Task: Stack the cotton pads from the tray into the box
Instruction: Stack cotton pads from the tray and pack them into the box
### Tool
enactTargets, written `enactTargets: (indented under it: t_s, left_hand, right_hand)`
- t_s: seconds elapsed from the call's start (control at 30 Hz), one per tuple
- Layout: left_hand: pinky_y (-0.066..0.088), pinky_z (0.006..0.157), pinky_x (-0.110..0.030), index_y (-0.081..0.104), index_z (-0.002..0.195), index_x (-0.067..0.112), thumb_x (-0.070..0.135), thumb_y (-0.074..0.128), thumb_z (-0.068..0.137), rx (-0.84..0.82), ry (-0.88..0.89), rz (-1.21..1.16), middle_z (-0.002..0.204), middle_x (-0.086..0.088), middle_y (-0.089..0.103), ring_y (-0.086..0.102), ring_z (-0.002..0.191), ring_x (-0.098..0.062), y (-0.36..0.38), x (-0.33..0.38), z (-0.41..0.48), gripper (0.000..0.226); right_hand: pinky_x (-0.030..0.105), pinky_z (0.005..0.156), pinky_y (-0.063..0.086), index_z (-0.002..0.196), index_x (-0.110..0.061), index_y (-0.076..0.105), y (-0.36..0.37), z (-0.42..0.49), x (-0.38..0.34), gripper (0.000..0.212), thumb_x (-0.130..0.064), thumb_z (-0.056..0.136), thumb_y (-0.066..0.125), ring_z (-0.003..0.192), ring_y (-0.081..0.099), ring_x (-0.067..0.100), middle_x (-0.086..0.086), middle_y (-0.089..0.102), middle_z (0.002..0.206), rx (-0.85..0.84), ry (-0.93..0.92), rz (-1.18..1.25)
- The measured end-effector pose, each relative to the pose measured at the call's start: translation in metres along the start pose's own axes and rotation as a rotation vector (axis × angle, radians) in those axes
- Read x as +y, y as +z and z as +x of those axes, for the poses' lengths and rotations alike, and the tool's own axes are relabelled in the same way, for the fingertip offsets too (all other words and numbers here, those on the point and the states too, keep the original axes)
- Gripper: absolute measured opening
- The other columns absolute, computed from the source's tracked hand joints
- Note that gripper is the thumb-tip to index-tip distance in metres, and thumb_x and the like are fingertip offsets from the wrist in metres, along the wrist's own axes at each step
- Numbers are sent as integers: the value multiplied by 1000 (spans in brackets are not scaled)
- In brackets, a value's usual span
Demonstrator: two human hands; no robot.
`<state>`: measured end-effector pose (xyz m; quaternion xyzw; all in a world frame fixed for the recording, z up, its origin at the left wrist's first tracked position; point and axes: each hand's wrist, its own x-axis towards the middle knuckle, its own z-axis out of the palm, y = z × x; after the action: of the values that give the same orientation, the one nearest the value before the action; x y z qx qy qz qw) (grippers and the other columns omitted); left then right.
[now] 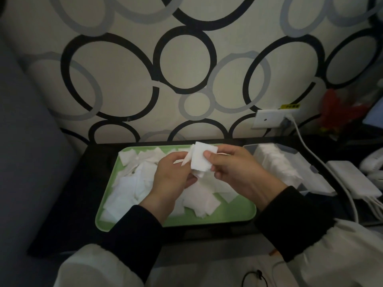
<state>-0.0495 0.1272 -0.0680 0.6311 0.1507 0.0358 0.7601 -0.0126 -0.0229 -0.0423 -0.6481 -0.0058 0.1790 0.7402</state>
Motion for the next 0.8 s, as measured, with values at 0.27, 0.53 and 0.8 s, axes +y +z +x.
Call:
enactTargets:
  t_s: [0.27, 0.53, 0.8]
  left_hand:
    - [58, 70, -29, 69, 115, 14, 14, 63, 95, -77, -32, -50, 102, -11, 76, 75, 87, -21, -2, 5, -4, 21]
    - [61, 79, -33, 72, 109, 14, 34, 59, 99, -74, -61, -14, 98, -8, 77, 76, 90, -22, -21, 12, -9, 26]
    - [59, 73, -33, 70, 116, 15, 22, 66, 93, 289, 31, 59, 110, -10, 72, 70, 99, -26, -102, 15, 13, 24]
  right_hand:
    - [21, 52, 51, 97, 0, 69, 7, -3, 1, 17, -7, 83, 76, 57, 62, 11, 8, 69, 65, 85, -38, -119]
    - [24, 52, 50, 90, 1, 69, 30, -1, 8, 22, -10, 77, 83, 57, 63, 14, 12, 69, 66, 94, -67, -275]
    - [25, 61, 51, 83, -11, 69, 80, 32, 11, 12, -18, 81, 78, 61, 64, 11, 1, 68, 72, 176, -202, -589]
